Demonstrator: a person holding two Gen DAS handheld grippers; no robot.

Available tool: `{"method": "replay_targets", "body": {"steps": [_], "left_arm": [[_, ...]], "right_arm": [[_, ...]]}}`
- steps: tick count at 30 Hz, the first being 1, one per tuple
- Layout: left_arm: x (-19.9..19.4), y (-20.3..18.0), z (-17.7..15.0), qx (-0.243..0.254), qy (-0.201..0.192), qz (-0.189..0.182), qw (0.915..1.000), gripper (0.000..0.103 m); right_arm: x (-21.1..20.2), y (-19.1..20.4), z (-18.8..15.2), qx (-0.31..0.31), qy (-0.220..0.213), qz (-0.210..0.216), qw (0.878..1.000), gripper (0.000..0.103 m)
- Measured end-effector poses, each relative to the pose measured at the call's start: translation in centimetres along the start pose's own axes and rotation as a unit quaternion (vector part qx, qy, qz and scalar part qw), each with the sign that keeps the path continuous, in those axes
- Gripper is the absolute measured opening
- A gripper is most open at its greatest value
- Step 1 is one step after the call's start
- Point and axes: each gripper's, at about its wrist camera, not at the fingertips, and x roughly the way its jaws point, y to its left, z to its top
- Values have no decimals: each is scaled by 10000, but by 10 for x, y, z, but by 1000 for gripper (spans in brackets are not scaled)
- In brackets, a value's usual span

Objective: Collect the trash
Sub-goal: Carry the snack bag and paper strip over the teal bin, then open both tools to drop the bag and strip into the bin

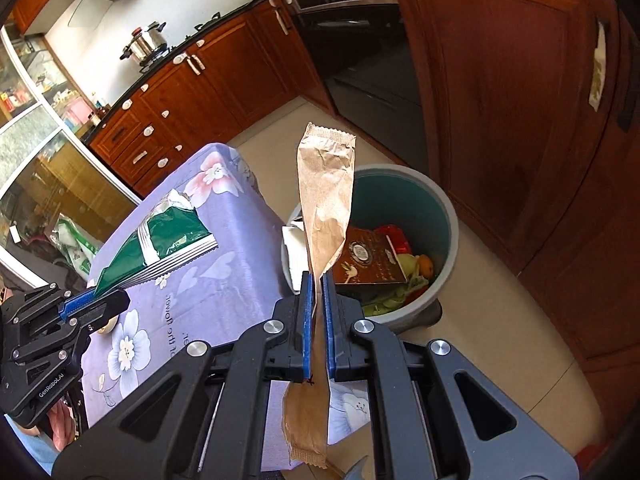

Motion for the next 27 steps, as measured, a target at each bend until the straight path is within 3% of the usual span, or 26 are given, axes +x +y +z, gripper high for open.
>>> {"method": "replay_targets", "body": {"steps": [9, 27], "left_arm": [[59, -32, 33, 350, 346, -311, 9983, 12], [147, -31, 57, 543, 965, -764, 9909, 15]], "right_arm": [[28, -28, 10, 243, 303, -162, 9991, 8], [83, -47, 50, 380, 708, -384, 9960, 9]]}}
